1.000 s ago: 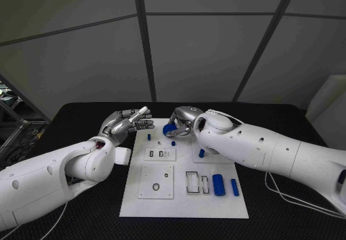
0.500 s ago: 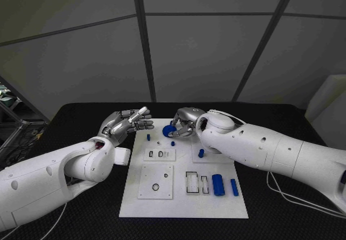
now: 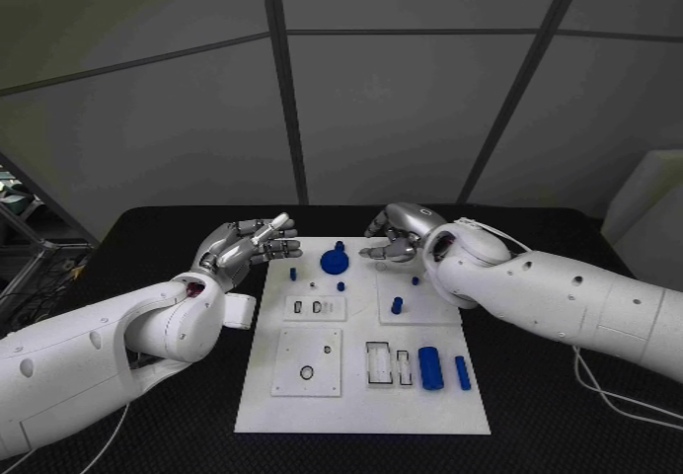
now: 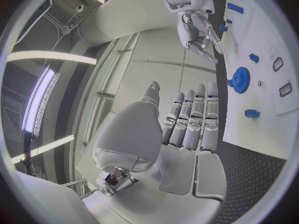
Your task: Assemble the parts on the task board
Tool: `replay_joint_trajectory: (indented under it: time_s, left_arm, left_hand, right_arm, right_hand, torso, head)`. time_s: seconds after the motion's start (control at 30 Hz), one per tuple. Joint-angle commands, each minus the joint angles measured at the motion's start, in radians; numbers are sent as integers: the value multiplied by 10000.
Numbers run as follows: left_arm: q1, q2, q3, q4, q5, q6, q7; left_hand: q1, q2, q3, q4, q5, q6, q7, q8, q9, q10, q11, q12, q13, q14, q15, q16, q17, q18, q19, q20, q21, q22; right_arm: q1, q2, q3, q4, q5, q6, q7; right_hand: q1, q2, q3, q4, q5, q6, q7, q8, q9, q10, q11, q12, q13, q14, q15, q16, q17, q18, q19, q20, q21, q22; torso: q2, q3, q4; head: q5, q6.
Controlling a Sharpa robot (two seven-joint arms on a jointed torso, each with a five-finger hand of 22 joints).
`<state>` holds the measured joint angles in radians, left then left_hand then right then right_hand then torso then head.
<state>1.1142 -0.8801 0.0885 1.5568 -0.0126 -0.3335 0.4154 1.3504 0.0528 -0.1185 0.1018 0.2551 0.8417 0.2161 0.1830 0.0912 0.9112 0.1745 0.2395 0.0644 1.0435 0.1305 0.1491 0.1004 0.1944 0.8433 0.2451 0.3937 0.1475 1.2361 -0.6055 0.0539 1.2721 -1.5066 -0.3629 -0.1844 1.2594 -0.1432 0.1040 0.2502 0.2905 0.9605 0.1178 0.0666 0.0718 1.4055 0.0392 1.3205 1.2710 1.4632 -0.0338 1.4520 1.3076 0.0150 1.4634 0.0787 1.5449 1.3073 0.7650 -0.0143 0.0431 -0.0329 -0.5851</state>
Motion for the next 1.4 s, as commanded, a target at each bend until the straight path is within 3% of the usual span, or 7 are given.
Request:
replay_joint_trajectory:
  time_s: [0.03,0.13,0.27,0.4,0.67,1.03,1.4]
  left_arm:
    - [17,-27,10,3,-5,87,51]
    - [17,-47,9,-11,-5,94,52]
    - [16,-23,9,-44,-5,115,52]
    - [15,13,8,-90,-5,139,53]
    - [12,87,7,-201,-5,175,52]
    - [10,116,6,-300,-5,186,52]
    - [9,113,6,-320,-5,194,52]
  left_hand:
    - [-16,58,-35,-15,-57,61,-16,-41,-14,57,16,-37,-11,-15,71,-43,-12,-131,60,-25,-46,-14]
    - [-16,58,-35,-15,-57,61,-16,-41,-14,57,16,-37,-11,-15,71,-43,-12,-131,60,-25,-46,-14]
    - [-10,58,-39,-26,-54,61,-16,-48,-16,56,18,-48,-12,-15,72,-52,-12,-130,62,-24,-48,-18]
    - [-10,58,-39,-26,-54,61,-16,-48,-16,56,18,-48,-12,-15,72,-52,-12,-130,62,-24,-48,-18]
    - [-8,58,-39,-29,-53,62,-17,-50,-17,57,18,-51,-12,-14,73,-55,-12,-130,63,-23,-48,-19]
    - [-5,60,-40,-33,-52,63,-19,-52,-17,58,18,-55,-12,-13,73,-58,-12,-130,64,-23,-48,-20]
    - [-5,60,-40,-33,-52,63,-19,-52,-17,58,18,-55,-12,-13,73,-58,-12,-130,64,-23,-48,-20]
  right_arm:
    - [22,-507,7,204,1624,-860,1209]
    - [23,-1262,5,338,2646,-404,1935]
    - [22,-1784,2,280,3192,31,2507]
    - [18,-2030,-1,31,3429,258,2840]
    - [-82,-2100,-4,-521,3643,789,3012]
    - [-296,-2002,-5,-886,3565,1195,2960]
    - [-361,-1984,-5,-1019,3513,1333,2947]
  right_hand:
    - [191,-14,23,-132,-87,123,11,35,5,-115,-29,-103,-79,488,-35,-90,-54,16,636,-24,-67,1943]
    - [642,-74,82,-449,-193,344,-32,71,26,-146,-75,-180,-150,488,-72,-121,-70,25,612,-60,-92,1905]
    - [1124,-171,151,-867,-225,579,-72,101,42,-162,-115,-239,-200,487,-109,-150,-89,33,591,-97,-113,1873]
    - [1381,-231,192,-1134,-226,665,-83,72,31,-177,-131,-286,-239,485,-124,-172,-104,37,580,-115,-126,1856]
    - [1398,-260,174,-1220,-236,591,-68,0,-1,-198,-120,-335,-286,483,-121,-188,-118,44,560,-117,-145,1823]
    - [1385,-265,154,-1264,-238,484,-51,-45,-29,-241,-105,-404,-357,475,-112,-215,-156,57,525,-113,-174,1768]
    - [1357,-251,142,-1265,-239,446,-43,-50,-37,-238,-97,-400,-349,482,-107,-202,-124,52,540,-109,-163,1792]
  torso:
    - [-29,14,-68]
    - [-38,37,-130]
    - [-37,72,-188]
    - [-33,101,-200]
    - [-30,55,-134]
    - [-34,39,-139]
    - [-36,38,-142]
  head:
    - [-8,28]
    - [-36,35]
    - [-89,61]
    - [-128,73]
    - [-221,48]
    - [-206,-12]
    - [-205,-34]
